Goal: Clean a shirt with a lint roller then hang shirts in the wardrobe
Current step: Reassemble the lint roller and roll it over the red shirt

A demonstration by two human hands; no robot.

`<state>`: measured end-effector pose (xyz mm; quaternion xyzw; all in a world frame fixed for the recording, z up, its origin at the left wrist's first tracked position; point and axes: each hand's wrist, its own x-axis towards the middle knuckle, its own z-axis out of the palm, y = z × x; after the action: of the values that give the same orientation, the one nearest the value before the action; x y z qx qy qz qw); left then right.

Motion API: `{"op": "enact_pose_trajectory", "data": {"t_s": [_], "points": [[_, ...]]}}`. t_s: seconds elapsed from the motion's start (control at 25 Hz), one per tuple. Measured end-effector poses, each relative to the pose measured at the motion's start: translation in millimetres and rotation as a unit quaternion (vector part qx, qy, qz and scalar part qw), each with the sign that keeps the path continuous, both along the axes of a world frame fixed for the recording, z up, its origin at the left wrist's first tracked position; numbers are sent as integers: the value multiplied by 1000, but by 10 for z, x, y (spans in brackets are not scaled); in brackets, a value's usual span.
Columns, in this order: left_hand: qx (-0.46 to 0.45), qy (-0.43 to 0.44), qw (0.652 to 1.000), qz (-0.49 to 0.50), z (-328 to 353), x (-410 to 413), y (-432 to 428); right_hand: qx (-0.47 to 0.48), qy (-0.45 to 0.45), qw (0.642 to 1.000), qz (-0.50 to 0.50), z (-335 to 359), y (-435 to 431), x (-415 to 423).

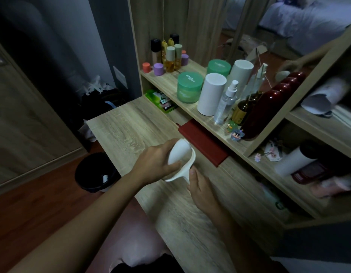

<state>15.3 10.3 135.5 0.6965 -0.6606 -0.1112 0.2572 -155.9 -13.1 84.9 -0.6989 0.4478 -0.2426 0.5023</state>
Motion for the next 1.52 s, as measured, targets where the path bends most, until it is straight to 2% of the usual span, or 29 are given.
{"op": "enact_pose_trajectory", "data": {"t_s": [0.04,0.12,0.2,0.24,0.28,0.32,0.4,0.44,0.52,0.56,0.6,0.64,0.68,0.76,0.88,0.96,1.2,1.52], "points": [[30,14,999,7,28,7,-1,0,-12,1000,-10,-19,15,1],[30,129,989,61,96,6,-23,-6,-17,999,-31,-45,17,15],[-64,212,953,205,129,51,-78,-1,-29,998,-55,-29,-14,27],[-106,208,931,279,150,91,-80,0,-34,997,-67,-3,-33,29],[-140,185,920,315,161,130,-69,-2,-33,997,-74,11,-59,36],[-172,153,927,295,169,139,-40,0,-34,996,-77,40,-77,45],[-217,28,969,116,128,95,44,5,-33,996,-83,50,-110,59],[-232,-64,970,15,89,32,93,3,-35,996,-83,53,-113,71],[-243,-243,933,-104,-3,14,142,-5,-39,996,-85,56,-120,106],[-233,-284,924,-107,-23,57,132,-6,-40,996,-85,42,-122,125],[-199,-288,934,-72,-12,118,124,-7,-45,996,-83,39,-117,149],[-144,-256,956,-10,36,190,126,-4,-50,996,-79,33,-113,182],[-92,-195,975,59,79,289,112,1,-53,996,-78,18,-111,222],[-46,-109,985,128,112,497,111,12,-62,995,-79,32,-95,342],[-79,-129,982,115,180,836,257,25,-55,996,-61,96,-68,708],[-82,-118,978,150,205,1222,394,24,-39,998,-42,119,-23,1099],[-43,-126,967,218,193,2858,1035,-48,-46,997,41,240,301,2620],[13,-218,948,232,183,4721,1841,-68,-59,994,69,462,848,4494]]}}
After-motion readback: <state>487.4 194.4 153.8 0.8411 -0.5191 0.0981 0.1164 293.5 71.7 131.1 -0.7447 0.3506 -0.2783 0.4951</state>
